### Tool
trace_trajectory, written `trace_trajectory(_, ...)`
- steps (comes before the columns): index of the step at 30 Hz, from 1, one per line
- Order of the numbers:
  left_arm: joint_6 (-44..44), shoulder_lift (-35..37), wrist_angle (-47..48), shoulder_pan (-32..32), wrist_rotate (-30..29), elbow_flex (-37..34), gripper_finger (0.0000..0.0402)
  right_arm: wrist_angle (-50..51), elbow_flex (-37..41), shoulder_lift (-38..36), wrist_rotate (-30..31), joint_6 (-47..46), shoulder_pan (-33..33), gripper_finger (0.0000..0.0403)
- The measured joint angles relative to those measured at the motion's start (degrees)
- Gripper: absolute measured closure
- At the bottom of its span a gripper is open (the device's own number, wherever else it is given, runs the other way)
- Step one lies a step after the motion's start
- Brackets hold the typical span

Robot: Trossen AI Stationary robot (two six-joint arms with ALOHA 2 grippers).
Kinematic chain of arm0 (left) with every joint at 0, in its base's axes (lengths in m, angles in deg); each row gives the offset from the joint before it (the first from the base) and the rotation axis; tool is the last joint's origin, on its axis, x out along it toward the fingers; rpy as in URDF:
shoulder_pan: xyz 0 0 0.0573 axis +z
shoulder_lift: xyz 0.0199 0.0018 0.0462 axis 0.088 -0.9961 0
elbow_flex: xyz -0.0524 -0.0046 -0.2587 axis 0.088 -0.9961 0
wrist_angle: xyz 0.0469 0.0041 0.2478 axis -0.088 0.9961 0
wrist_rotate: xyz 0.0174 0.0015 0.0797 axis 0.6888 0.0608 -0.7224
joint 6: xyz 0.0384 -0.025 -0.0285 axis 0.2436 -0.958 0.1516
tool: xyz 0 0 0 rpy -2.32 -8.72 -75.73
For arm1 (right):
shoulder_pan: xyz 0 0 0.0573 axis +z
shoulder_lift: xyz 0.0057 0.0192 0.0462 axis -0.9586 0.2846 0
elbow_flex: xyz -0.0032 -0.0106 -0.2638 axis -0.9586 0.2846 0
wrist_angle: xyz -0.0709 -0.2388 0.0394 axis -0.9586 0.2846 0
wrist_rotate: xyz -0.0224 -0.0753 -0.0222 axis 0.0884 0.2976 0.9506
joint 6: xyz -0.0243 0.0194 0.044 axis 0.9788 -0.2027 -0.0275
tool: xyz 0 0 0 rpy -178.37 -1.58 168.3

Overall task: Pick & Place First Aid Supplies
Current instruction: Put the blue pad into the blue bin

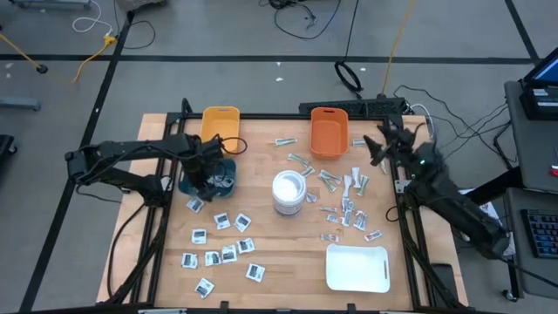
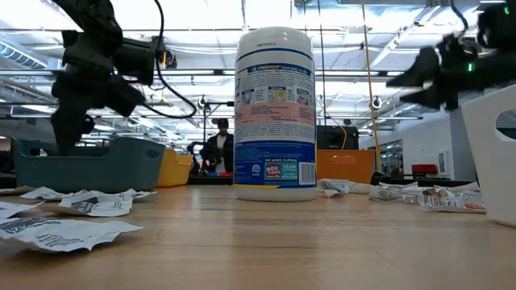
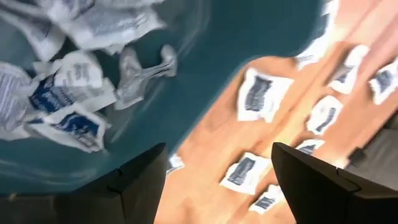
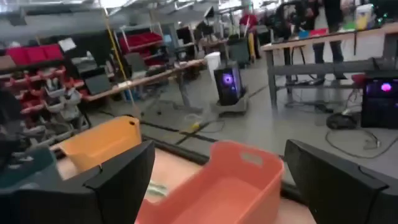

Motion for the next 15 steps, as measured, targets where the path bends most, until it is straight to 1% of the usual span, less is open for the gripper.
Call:
trace_trajectory(4, 0.67, 0.00, -0.02, 0.00, 0.15, 3.03, 0.0120, 12.53, -11.21, 10.71, -2.67, 0.83, 0.50, 0.0046)
trace_trajectory(6, 2.39, 0.00, -0.06, 0.00, 0.04, 4.91, 0.0123, 16.25, -17.71, 16.99, -4.09, 2.32, 1.56, 0.0046)
trace_trajectory(7, 3.46, 0.00, -0.09, 0.00, -0.03, 5.91, 0.0124, 18.05, -21.14, 19.71, -4.18, 3.59, 2.34, 0.0046)
trace_trajectory(11, 7.37, 0.02, -0.60, -0.02, -0.73, 10.11, 0.0126, 32.08, -34.13, 31.70, -3.92, 8.77, 5.45, 0.0046)
trace_trajectory(13, 8.77, 0.02, -1.25, 0.00, -1.05, 12.21, 0.0123, 38.43, -39.50, 37.14, -4.06, 9.54, 7.14, 0.0046)
trace_trajectory(15, 9.93, 0.02, -1.80, 0.04, -1.09, 14.23, 0.0120, 42.49, -44.89, 41.65, -4.12, 9.76, 8.93, 0.0046)
